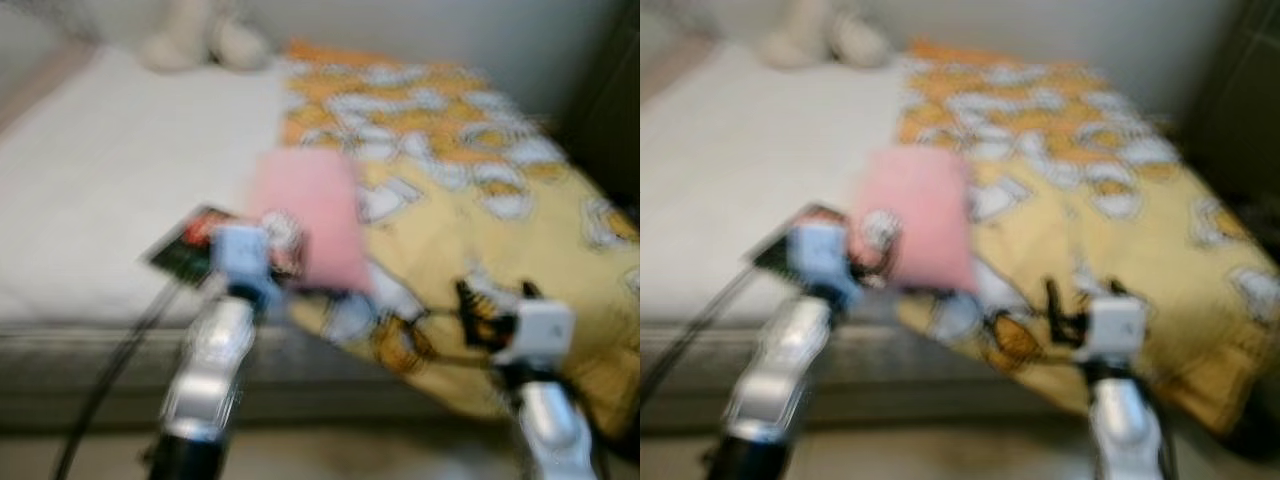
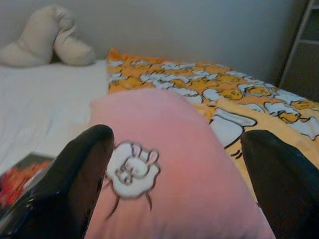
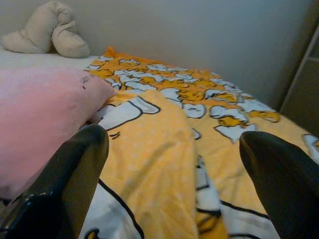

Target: Clean up the room

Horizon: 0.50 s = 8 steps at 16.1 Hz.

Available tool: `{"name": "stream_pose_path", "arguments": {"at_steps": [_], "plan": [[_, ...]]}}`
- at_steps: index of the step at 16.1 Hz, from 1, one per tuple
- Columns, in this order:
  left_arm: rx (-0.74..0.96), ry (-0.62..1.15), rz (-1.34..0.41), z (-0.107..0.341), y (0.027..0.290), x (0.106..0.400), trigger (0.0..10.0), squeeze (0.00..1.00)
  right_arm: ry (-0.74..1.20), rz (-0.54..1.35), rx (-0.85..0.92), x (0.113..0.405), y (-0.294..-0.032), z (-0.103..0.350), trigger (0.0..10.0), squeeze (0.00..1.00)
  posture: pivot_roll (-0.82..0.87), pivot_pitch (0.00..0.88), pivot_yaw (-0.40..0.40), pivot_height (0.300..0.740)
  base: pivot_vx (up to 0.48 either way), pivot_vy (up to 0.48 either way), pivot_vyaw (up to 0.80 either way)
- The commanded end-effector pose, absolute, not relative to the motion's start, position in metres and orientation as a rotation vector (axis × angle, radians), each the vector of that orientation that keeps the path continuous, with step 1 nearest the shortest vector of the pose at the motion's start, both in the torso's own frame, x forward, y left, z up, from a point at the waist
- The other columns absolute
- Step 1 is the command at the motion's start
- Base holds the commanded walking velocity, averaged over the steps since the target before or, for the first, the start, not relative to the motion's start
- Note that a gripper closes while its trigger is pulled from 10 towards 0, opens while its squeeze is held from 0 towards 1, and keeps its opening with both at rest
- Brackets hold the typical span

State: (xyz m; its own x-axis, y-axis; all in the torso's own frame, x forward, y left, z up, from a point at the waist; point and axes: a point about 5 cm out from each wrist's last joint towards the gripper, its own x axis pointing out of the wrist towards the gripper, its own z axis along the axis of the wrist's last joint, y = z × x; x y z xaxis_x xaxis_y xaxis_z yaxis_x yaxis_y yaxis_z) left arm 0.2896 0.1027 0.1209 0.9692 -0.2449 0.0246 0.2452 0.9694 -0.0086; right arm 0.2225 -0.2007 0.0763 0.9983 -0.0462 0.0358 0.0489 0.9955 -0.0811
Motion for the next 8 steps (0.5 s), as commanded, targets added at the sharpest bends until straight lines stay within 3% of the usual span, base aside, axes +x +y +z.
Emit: {"name": "stream_pose_path", "arguments": {"at_steps": [1, 5, 8], "plan": [[0.025, -0.025, -0.205, 0.121, 0.117, 0.296, 10.0, 0.00, -0.046, -0.015, -0.054, 0.231, -0.190, 0.079, 10.0, 0.00, 0.01, 0.000, -0.011, 0.740, 0.480, 0.000, 0.70], [0.014, -0.032, -0.180, 0.125, 0.119, 0.304, 10.0, 0.00, -0.032, -0.019, -0.062, 0.237, -0.192, 0.077, 10.0, 0.00, 0.00, 0.000, -0.008, 0.740, 0.480, 0.000, 0.69], [0.038, -0.056, -0.226, 0.129, 0.109, 0.307, 10.0, 0.00, -0.039, -0.031, -0.053, 0.244, -0.194, 0.080, 10.0, 0.00, -0.01, 0.000, -0.003, 0.740, 0.480, 0.000, 0.00]]}}
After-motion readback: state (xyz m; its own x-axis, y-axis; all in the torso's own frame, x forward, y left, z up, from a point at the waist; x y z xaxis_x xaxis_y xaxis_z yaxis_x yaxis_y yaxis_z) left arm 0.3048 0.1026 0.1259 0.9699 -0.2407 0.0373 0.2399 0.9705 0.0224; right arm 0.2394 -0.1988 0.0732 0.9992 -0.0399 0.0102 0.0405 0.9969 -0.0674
